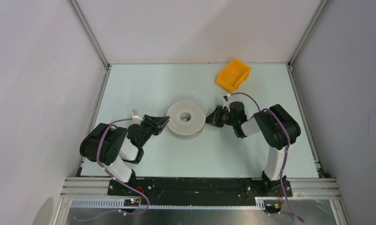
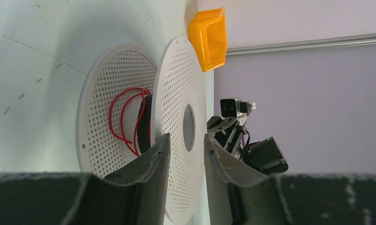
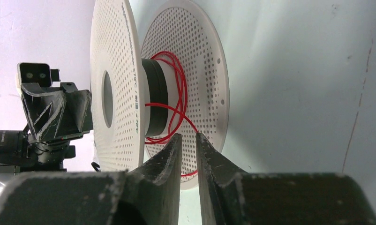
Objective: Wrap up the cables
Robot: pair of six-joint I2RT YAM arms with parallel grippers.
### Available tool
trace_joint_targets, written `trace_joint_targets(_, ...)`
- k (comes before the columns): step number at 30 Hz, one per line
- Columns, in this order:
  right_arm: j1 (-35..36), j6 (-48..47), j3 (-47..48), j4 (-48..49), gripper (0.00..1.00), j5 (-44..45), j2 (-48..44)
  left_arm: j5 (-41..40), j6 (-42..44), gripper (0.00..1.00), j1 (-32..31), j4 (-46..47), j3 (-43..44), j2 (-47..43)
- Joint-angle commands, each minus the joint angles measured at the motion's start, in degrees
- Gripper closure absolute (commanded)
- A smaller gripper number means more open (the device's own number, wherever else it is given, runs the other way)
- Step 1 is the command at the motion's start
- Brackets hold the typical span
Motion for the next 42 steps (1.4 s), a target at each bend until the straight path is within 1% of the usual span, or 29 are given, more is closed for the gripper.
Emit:
trace_joint_targets(1, 0.47, -1.17, 2.48, -2.22, 0.78, 0.9, 0.3, 0.16, 1.35, 0.64, -0.81, 1.24, 1.19, 0.43)
trace_joint_targets(13, 1.72, -3.55, 4.17, -8.69, 0.78, 3.04, 0.42, -0.66, 0.62, 0.66, -2.28, 1.31, 1.25, 1.18)
trace_joint_targets(18, 2.82, -3.24, 4.06, -8.54, 0.79, 3.71, 0.63, -1.17, 0.24, 0.66, -3.29, 1.31, 1.36, 1.17)
trace_joint_targets(28, 6.71, 2.94, 4.07, -4.38, 0.97, 6.39, 1.08, -2.62, -0.2, 0.67, -5.32, 1.36, 1.01, 1.51)
trace_joint_targets(30, 7.44, 4.26, 4.03, -3.39, 0.99, 7.67, 1.15, -2.91, -0.44, 0.67, -5.7, 1.34, 1.07, 1.65)
trace_joint_targets(37, 8.88, 6.81, 3.97, -2.27, 1.0, 12.28, 1.52, -3.7, -0.8, 0.67, -6.83, 1.4, 1.13, 1.87)
trace_joint_targets(42, 9.23, 9.04, 3.21, -0.58, 1.0, 13.06, 2.47, -4.61, -0.88, 0.67, -8.03, 1.44, 1.3, 2.32)
